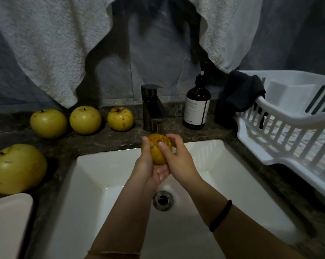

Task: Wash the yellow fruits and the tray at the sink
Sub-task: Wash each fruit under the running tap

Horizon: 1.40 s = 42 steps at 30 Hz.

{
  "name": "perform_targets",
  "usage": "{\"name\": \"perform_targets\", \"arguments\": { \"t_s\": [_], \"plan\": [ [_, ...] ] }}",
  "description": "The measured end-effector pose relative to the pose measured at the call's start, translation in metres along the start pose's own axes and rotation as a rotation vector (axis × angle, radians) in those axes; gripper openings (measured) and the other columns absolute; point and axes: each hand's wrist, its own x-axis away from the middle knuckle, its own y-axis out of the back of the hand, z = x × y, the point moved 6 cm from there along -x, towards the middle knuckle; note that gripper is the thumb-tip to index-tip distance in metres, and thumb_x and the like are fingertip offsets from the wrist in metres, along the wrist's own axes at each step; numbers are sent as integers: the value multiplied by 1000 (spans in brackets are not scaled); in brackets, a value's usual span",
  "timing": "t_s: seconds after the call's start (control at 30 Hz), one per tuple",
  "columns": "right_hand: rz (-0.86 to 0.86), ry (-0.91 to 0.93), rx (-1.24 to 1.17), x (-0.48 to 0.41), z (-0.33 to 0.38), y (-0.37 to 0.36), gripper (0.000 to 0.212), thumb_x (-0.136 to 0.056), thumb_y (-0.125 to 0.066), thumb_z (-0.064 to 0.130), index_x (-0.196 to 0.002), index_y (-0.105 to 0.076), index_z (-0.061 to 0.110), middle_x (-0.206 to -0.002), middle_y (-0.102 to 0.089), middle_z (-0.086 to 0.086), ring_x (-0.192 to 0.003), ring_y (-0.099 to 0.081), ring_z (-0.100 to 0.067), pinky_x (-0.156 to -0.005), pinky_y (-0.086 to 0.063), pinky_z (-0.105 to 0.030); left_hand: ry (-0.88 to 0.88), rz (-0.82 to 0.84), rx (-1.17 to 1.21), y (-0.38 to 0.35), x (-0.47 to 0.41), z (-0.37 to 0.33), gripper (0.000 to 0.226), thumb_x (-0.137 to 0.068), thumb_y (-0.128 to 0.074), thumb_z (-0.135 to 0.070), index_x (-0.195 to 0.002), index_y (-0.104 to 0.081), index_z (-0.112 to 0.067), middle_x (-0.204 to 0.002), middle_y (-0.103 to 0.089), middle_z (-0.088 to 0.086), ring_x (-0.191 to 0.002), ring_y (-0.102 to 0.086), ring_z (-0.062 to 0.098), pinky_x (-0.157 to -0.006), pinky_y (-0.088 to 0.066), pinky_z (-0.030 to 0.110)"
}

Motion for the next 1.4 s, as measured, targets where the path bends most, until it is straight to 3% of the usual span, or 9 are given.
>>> {"name": "perform_targets", "arguments": {
  "t_s": [0.2, 0.33, 0.53, 0.63, 0.83, 1.03, 1.23, 1.4],
  "plan": [
    [15, -53, -143, -1, -1, 3, 49, -92, -56, 40, -136, -40, 27, -121, -49, 5, -114, -53, -15, -100, -48, -37, -11, 14, 89, -2, 0, -2, 52, -87, -63, -40, -126, -51, -7, -117, -63, 23, -100, -66, 34, -74, -55, 41],
    [64, -121, -330, -2, -3, 4, 57, -88, -65, 29, -140, -44, 23, -128, -50, 2, -118, -50, -15, -96, -47, -28, -48, -16, 73, 1, -7, -3, 56, -85, -66, -41, -129, -48, -9, -117, -62, 23, -95, -68, 34, -66, -58, 38],
    [86, -198, -520, -2, -6, 8, 53, -89, -63, 13, -139, -47, 19, -136, -51, -7, -122, -52, -23, -102, -46, -37, -46, -26, 18, 2, -8, -3, 56, -86, -63, -46, -126, -50, -9, -114, -63, 23, -89, -68, 32, -60, -58, 34],
    [70, -208, -479, -5, -8, 8, 48, -91, -60, 14, -138, -48, 19, -134, -52, -5, -122, -52, -23, -104, -44, -38, -35, -63, 3, 3, -8, -2, 59, -85, -64, -46, -129, -46, -11, -117, -60, 24, -84, -68, 32, -53, -58, 31],
    [12, -213, -365, -6, -11, 7, 36, -93, -57, 17, -128, -51, 19, -107, -59, 0, -105, -58, -18, -98, -50, -39, -19, -123, -54, 6, -7, -2, 63, -82, -67, -47, -130, -45, -14, -116, -60, 23, -77, -67, 30, -48, -56, 28],
    [62, -194, -413, -3, -9, 5, 49, -86, -68, 23, -131, -50, 18, -123, -57, -5, -111, -58, -20, -94, -51, -33, -22, -136, -39, 8, -7, -3, 62, -82, -66, -50, -128, -46, -15, -110, -62, 21, -76, -67, 28, -48, -56, 28],
    [35, -176, -399, -7, -10, 9, 40, -91, -60, 12, -130, -53, 18, -99, -57, 10, -106, -56, -16, -99, -49, -37, -2, -127, -16, 8, -9, -1, 64, -81, -66, -51, -130, -46, -14, -114, -60, 21, -78, -67, 28, -47, -54, 26],
    [13, -169, -307, -7, -11, 6, 32, -91, -61, 29, -121, -51, 24, -108, -55, 2, -104, -56, -17, -96, -51, -38, -11, -150, -78, 10, -8, -1, 64, -81, -67, -50, -129, -46, -15, -117, -59, 20, -84, -66, 28, -49, -52, 29]
  ]
}}
